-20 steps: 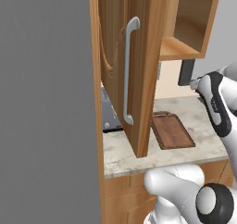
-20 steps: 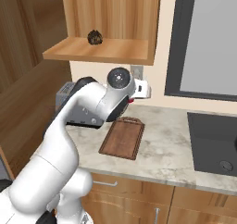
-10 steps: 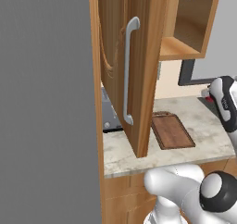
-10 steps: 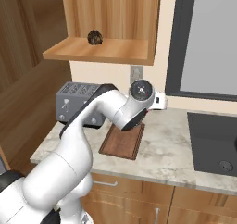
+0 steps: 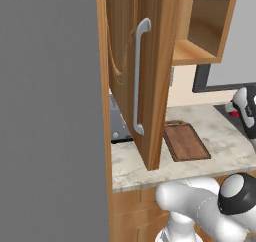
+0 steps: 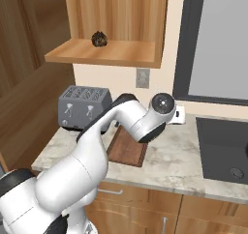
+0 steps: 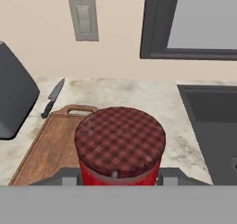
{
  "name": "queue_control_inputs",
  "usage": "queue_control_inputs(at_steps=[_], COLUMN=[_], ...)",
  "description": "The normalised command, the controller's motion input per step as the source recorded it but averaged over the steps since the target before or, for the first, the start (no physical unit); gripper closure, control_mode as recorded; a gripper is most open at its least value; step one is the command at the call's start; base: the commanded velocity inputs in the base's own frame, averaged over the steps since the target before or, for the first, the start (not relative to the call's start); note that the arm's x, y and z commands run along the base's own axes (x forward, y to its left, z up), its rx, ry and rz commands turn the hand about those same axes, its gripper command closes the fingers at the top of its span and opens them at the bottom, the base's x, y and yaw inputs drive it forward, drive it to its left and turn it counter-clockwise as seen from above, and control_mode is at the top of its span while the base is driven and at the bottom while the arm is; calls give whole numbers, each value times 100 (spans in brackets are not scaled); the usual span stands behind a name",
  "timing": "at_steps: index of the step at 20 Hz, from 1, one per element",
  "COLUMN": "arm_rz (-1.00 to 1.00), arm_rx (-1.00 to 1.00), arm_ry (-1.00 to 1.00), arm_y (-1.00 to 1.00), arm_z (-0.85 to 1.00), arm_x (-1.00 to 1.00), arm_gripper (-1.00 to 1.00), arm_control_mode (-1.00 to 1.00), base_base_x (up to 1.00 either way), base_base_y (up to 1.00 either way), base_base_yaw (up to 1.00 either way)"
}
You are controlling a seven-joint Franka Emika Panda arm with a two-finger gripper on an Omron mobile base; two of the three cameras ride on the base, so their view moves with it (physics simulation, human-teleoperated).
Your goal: Pick the bread, place it on the cutting board, pick the jam, place it on the counter, and close the cabinet.
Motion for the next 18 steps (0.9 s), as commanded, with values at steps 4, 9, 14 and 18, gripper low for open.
queue_control_inputs(at_steps=[4, 9, 14, 18], arm_rz=[0, -1, -3, -4], arm_rx=[0, 0, 0, 0], arm_ry=[6, 8, 5, 1], arm_y=[-32, -21, -2, 0], arm_z=[-15, -7, -16, -37], arm_x=[0, 0, 11, 28], arm_gripper=[100, 100, 100, 100], arm_control_mode=[-100, -100, -100, -100], base_base_x=[0, 0, 0, 0], base_base_y=[0, 0, 0, 0], base_base_yaw=[0, 0, 0, 0])
